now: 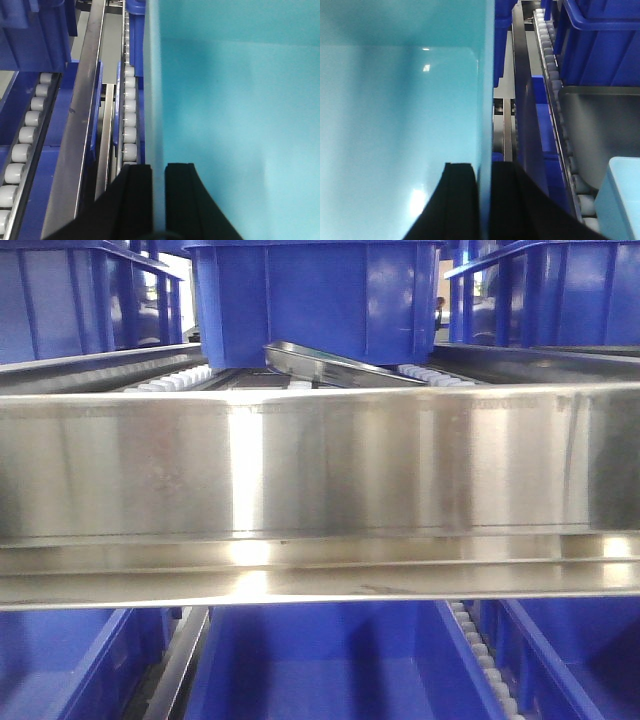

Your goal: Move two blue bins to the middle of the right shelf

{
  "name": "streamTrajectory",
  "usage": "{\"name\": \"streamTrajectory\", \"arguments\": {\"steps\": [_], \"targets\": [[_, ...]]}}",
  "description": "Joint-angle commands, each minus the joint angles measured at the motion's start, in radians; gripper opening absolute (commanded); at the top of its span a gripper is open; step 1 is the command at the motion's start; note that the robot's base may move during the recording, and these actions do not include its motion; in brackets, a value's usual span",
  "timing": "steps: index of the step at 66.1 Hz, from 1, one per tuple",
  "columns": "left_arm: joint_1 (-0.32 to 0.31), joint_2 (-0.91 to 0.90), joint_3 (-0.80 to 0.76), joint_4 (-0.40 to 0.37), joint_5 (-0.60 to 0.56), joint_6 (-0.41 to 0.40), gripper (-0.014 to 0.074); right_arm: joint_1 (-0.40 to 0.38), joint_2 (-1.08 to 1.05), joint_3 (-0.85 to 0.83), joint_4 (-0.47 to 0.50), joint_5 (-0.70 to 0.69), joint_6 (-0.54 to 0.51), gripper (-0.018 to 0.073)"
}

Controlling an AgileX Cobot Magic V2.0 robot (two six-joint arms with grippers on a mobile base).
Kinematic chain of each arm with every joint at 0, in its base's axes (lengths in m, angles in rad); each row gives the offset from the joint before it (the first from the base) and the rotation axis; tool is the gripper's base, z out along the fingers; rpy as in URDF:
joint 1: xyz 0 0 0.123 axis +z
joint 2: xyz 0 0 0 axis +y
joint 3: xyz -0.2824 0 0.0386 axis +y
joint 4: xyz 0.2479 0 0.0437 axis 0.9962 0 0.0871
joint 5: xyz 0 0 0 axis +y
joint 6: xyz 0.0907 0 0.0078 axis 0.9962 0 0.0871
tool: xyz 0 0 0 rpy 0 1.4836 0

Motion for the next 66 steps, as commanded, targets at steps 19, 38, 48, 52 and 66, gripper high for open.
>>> {"name": "streamTrajectory", "arguments": {"steps": [19, 38, 48, 52, 66], "targets": [[-0.009, -0.003, -0.016, 0.011, -0.044, -0.002, -0.0111, 0.000, -0.010, -0.012, -0.046, -0.048, -0.004, -0.0158], [-0.009, 0.008, -0.016, 0.011, -0.048, -0.002, -0.0111, 0.000, -0.010, -0.012, -0.046, -0.048, -0.004, -0.0158], [-0.009, 0.011, -0.014, 0.011, -0.060, -0.002, -0.0111, 0.000, -0.010, -0.012, -0.046, -0.052, -0.004, -0.0158], [-0.009, 0.011, -0.014, 0.011, -0.069, -0.002, -0.0111, 0.000, -0.010, -0.012, -0.046, -0.052, -0.004, -0.0158], [-0.009, 0.011, -0.014, 0.011, -0.073, -0.002, -0.0111, 0.000, -0.010, -0.012, -0.046, -0.052, -0.004, -0.0158]]}}
